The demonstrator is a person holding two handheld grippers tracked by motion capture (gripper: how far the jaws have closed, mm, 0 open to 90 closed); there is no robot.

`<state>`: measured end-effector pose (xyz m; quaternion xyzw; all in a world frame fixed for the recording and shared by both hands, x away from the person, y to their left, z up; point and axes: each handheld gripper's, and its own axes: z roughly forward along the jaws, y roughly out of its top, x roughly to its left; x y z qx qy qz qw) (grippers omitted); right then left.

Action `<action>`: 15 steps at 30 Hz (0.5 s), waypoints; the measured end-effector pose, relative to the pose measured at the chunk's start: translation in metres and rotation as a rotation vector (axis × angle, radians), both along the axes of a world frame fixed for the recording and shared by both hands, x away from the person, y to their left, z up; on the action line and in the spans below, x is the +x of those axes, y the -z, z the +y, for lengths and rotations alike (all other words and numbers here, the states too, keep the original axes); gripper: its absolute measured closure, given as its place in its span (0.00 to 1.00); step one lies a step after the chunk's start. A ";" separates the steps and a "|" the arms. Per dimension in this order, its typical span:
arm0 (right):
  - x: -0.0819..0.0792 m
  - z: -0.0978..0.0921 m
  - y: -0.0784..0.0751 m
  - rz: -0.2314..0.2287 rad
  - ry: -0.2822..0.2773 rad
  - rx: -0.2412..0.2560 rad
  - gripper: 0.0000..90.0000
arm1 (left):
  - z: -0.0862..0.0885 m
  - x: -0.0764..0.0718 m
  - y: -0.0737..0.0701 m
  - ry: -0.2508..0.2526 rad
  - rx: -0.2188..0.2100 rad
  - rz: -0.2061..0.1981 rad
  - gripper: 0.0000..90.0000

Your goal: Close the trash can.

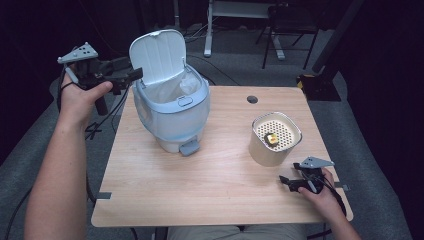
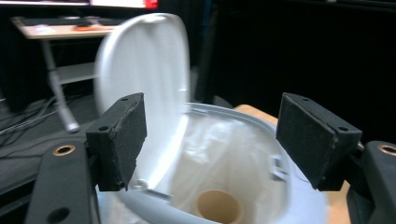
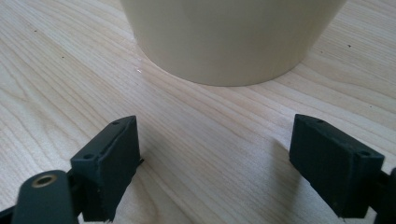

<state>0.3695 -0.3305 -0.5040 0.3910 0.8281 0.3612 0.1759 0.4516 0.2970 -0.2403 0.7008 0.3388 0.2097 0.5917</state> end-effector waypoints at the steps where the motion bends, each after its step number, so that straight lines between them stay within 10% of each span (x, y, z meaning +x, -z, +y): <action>1: 0.000 0.000 0.000 0.000 0.002 0.001 0.18 | 0.002 0.006 0.000 -0.025 0.001 0.009 0.29; 15: -0.002 0.001 0.000 0.001 -0.008 0.003 0.18 | 0.002 0.035 0.009 -0.080 0.000 0.052 0.37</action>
